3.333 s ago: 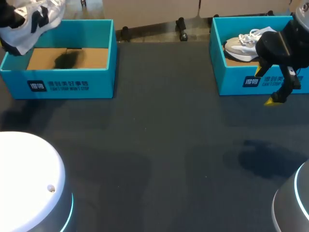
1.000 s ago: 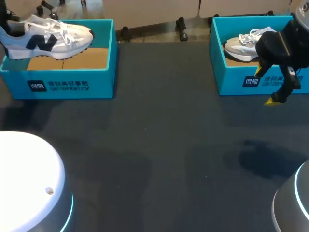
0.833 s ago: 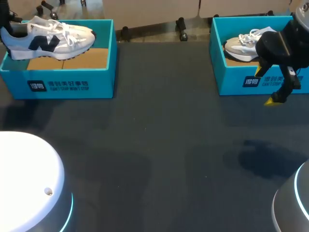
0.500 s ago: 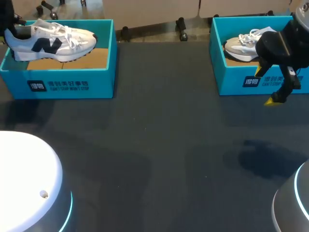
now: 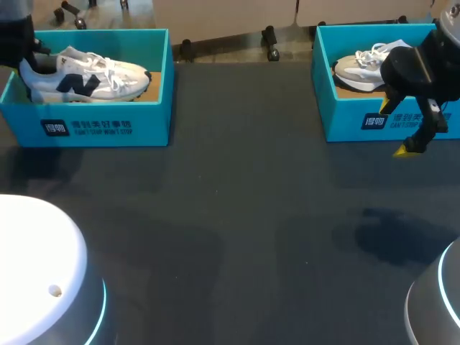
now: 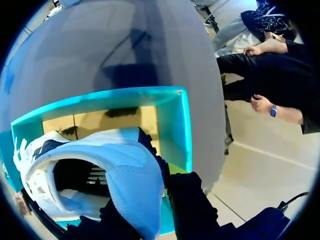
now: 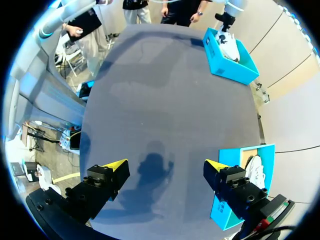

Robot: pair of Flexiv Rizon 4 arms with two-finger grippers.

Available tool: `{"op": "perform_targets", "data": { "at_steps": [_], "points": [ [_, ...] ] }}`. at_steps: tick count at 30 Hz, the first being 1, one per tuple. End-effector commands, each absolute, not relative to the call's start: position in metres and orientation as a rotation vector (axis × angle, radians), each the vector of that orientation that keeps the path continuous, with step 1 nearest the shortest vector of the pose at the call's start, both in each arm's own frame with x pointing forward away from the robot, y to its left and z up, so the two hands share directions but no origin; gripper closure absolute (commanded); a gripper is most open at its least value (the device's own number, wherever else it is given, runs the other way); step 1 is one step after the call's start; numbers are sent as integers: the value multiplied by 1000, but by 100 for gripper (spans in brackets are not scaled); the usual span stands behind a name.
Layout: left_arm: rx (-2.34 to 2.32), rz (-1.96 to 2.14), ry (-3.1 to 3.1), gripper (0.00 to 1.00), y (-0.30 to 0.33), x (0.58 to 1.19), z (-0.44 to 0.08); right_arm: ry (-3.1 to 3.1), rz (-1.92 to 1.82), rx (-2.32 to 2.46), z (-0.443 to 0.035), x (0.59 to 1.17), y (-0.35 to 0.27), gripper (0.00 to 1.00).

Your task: Take the shoe out of the shoebox, open the shoe tongue, remove and reinsert the insole, then place the shoe into the shoebox

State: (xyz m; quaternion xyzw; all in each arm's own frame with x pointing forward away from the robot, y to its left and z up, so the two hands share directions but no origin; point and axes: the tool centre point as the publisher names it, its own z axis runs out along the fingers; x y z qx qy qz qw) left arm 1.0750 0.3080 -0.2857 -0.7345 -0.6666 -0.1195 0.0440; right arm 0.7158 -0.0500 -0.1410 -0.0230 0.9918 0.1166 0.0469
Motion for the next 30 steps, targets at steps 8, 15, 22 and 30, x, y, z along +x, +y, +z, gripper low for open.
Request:
{"op": "perform_targets", "data": {
  "at_steps": [8,15,22,30],
  "points": [
    [-2232,-375,-2031,100,304,1068,-311,3031,352,-69,-141,718,-49,0],
    [-2244,-376,-1999,100,306,1064,-324,3031,352,-69,-141,718,-49,0],
    [-2234,-360,-1972,100,305,1062,-340,3031,352,-69,-141,718,-49,0],
    [-2235,-361,-1951,100,302,1064,-354,3031,352,-69,-141,718,-49,0]
  ]
}}
